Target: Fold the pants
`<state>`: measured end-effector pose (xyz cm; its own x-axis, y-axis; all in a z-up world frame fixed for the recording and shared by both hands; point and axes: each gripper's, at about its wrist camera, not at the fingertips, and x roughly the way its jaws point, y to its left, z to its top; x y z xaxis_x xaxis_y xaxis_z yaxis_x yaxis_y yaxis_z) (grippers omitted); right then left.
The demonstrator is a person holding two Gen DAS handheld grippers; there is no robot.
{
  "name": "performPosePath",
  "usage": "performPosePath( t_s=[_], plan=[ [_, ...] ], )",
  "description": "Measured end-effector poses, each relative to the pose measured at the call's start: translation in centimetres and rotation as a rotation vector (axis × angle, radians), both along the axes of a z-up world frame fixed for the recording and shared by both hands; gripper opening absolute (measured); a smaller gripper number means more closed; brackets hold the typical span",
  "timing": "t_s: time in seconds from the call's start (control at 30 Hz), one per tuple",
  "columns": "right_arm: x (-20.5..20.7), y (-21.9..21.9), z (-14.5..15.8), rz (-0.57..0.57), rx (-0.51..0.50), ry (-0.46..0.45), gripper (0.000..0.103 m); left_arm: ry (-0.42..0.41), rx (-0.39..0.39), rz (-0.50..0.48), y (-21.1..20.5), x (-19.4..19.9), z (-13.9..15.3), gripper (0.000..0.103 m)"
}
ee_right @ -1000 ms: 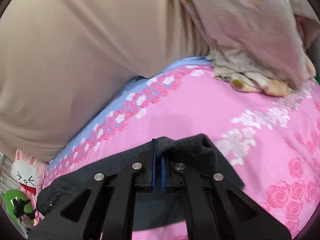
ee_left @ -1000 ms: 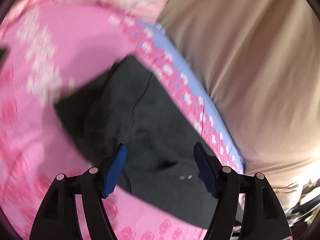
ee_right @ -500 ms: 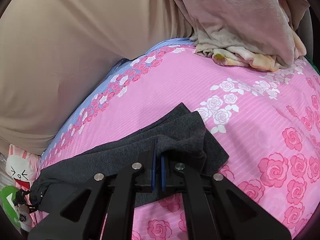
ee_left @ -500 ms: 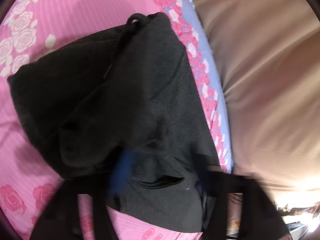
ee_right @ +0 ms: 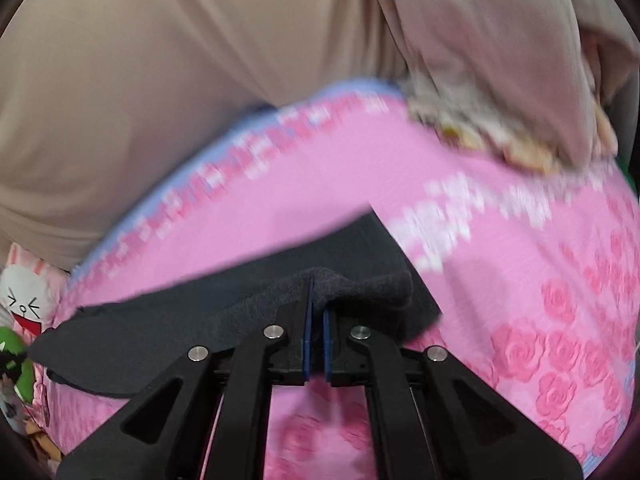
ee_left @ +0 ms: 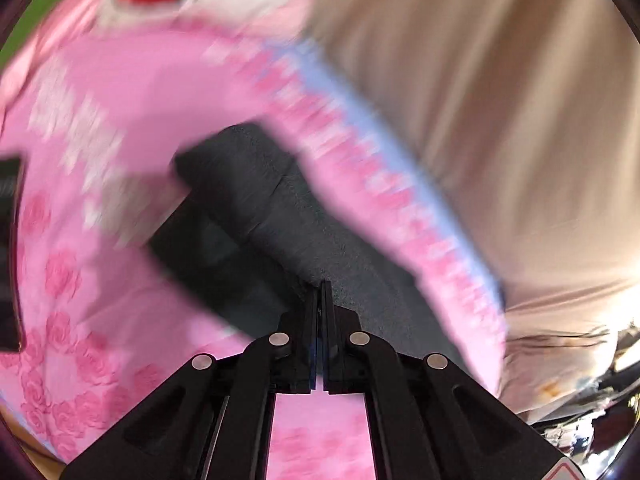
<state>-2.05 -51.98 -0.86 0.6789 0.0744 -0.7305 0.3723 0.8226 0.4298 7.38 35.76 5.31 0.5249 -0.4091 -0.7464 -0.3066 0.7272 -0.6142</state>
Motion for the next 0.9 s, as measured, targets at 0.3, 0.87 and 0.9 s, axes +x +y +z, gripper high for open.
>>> performPosePath(
  t_s=[0.3, 0.87, 0.9],
  plan=[
    [0.1, -0.9, -1.3, -0.041, 0.091, -0.001, 0.004, 0.057, -0.023, 0.002, 0.4, 0.9, -5.3, 0.000],
    [-1.0, -2.0, -1.9, -0.019, -0.062, 0.036, 0.005, 0.084, 0.099, -0.024, 0.3, 0.0, -7.1, 0.002],
    [-1.3, -2.1, -1.6, -0.026, -0.065, 0.031, 0.010, 0.078, 0.083, -0.016, 0.6, -0.2, -7.2, 0.002]
  ],
)
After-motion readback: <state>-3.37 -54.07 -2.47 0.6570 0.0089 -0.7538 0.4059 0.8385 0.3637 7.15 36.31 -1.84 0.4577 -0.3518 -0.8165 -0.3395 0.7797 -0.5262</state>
